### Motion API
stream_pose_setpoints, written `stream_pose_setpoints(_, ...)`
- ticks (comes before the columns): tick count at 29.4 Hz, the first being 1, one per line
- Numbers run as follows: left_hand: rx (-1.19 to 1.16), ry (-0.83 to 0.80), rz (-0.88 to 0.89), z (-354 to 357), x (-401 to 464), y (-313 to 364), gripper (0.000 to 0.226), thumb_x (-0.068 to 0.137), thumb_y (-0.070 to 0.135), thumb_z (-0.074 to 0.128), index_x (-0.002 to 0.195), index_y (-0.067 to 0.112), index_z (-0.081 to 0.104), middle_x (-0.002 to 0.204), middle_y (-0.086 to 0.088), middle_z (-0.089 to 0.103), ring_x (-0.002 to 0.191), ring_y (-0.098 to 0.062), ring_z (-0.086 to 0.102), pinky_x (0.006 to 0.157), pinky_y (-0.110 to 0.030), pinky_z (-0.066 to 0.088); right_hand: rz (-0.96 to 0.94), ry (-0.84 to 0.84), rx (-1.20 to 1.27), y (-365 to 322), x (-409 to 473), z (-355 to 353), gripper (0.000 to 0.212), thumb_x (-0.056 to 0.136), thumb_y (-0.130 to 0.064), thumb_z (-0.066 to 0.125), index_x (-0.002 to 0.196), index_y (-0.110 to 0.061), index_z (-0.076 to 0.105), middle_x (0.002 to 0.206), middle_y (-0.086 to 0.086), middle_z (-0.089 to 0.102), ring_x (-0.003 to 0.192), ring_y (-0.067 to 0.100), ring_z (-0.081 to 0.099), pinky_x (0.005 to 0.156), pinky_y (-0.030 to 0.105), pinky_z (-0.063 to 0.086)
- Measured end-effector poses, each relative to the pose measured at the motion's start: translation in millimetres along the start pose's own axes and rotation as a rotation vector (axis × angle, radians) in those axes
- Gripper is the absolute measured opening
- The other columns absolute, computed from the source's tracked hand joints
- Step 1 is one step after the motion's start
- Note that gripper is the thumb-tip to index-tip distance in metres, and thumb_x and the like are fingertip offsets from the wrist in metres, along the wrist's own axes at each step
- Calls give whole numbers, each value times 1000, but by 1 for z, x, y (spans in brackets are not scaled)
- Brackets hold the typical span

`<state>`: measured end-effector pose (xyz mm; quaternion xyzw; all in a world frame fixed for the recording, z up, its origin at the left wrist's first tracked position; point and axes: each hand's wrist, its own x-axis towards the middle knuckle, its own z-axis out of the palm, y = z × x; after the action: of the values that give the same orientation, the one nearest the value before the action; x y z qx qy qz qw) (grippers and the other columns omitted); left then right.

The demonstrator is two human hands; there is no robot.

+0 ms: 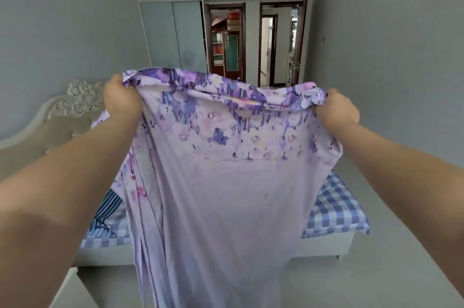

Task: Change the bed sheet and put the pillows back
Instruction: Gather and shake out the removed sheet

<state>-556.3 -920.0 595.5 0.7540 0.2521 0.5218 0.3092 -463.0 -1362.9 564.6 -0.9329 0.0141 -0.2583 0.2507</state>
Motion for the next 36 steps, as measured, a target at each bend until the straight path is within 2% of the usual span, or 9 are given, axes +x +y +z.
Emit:
stream_pose_setpoints(9, 158, -230, -95, -9, -5, -20, 25, 88, 9, 49, 106, -2, 63, 107, -30, 62, 102, -43, 59, 87, -42, 46, -111, 136, 145, 3, -5, -10, 35, 88, -46, 57, 87, -17, 37, 69, 0, 47, 60, 26, 46, 47, 26, 25)
stream_pose_setpoints(13, 105, -216, -318, -13, -16, -35, 30, 83, 14, 54, 105, -5, 61, 109, -26, 63, 101, -39, 61, 80, -39, 48, -210, -126, 338, -7, 1, -39, 48, 74, -70, 60, 84, -23, 55, 72, -10, 56, 65, 9, 53, 52, 25, 36)
stream_pose_setpoints(16, 40, -277, -409, -12, -20, -39, 42, 83, 25, 56, 115, -1, 61, 119, -21, 62, 110, -36, 60, 88, -39, 49, -112, -359, 464, -9, 0, -42, 56, 78, -56, 67, 98, -4, 65, 83, 8, 68, 73, 21, 66, 65, 31, 53)
stream_pose_setpoints(19, 19, -419, -461, -9, -24, -37, 45, 87, 25, 57, 125, 1, 57, 129, -18, 58, 118, -32, 56, 93, -37, 47, 254, -709, 628, -15, -14, -40, 46, 88, -32, 65, 118, 1, 58, 102, 19, 71, 91, 32, 69, 88, 44, 54)
stream_pose_setpoints(23, 34, -482, -348, 6, -34, -5, 31, 88, 22, 63, 111, 0, 61, 118, -19, 62, 104, -25, 59, 86, -35, 45, 264, -1034, 853, -59, -43, -37, 20, 92, -10, 54, 111, -7, 56, 86, 13, 71, 79, 25, 70, 76, 39, 59)
stream_pose_setpoints(26, -15, -587, -267, 22, -48, 41, 17, 83, 21, 69, 90, 8, 61, 92, -9, 57, 80, -15, 50, 64, -26, 39, 141, -1045, 1102, -102, -63, -30, 54, 91, 4, 49, 135, -27, 47, 110, 9, 58, 86, 25, 64, 91, 44, 48)
stream_pose_setpoints(28, -39, -737, -236, 31, -59, 70, 18, 80, 22, 72, 85, 9, 60, 87, -9, 55, 77, -16, 49, 64, -26, 38, -5, -983, 1083, -122, -76, -29, 53, 94, 0, 46, 134, -34, 49, 125, 10, 51, 84, 18, 60, 90, 40, 49)
stream_pose_setpoints(32, -113, -898, -133, 33, -81, 114, 14, 77, 16, 73, 75, 9, 62, 72, -5, 58, 69, -17, 54, 62, -23, 41, -191, -846, 1025, -135, -98, -23, 24, 97, -6, 46, 90, -22, 61, 83, 1, 57, 58, 4, 52, 53, 19, 45)
stream_pose_setpoints(36, -414, -1015, -202, 26, -94, 129, 8, 83, 13, 69, 84, 8, 64, 75, -5, 62, 72, -17, 59, 67, -24, 49, -361, -924, 879, -124, -105, -20, 41, 85, 14, 48, 112, -16, 56, 87, 13, 56, 71, 13, 55, 64, 21, 43)
